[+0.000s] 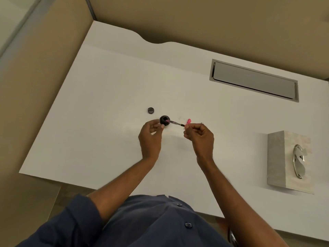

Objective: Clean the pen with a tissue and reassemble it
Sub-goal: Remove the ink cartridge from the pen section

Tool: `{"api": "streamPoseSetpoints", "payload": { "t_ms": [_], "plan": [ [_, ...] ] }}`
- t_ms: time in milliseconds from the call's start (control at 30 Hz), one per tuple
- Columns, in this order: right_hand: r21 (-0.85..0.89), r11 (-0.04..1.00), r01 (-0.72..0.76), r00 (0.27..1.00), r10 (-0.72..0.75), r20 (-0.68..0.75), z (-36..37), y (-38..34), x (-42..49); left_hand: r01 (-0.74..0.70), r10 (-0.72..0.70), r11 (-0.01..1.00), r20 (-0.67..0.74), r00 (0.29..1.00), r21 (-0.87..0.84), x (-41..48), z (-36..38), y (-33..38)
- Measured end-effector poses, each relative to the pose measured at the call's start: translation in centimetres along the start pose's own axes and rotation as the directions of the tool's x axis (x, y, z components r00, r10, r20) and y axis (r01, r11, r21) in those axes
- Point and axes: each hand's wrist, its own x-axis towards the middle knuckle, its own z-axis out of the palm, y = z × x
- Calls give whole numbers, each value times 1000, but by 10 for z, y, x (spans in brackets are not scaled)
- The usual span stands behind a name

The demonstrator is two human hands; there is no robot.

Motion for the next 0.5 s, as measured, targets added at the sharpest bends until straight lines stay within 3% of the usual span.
{"api": "streamPoseSetpoints", "payload": {
  "t_ms": [67, 167, 233, 500],
  "plan": [
    [-32, 999, 16, 1000, -15, 6, 4, -4, 3, -324, 300, 927, 146, 943, 188, 9, -3, -4],
    [-127, 991, 46, 999, -43, 25, 10, -13, 10, -517, 407, 782, 345, 846, 347, 30, -3, -8],
    [-202, 976, 79, 996, -70, 49, 15, -19, 15, -539, 400, 759, 393, 828, 365, 41, -1, -8],
    [-507, 817, 275, 961, -216, 173, 34, -34, 29, -446, 297, 862, 472, 830, 242, 63, 7, -14]
  ]
}}
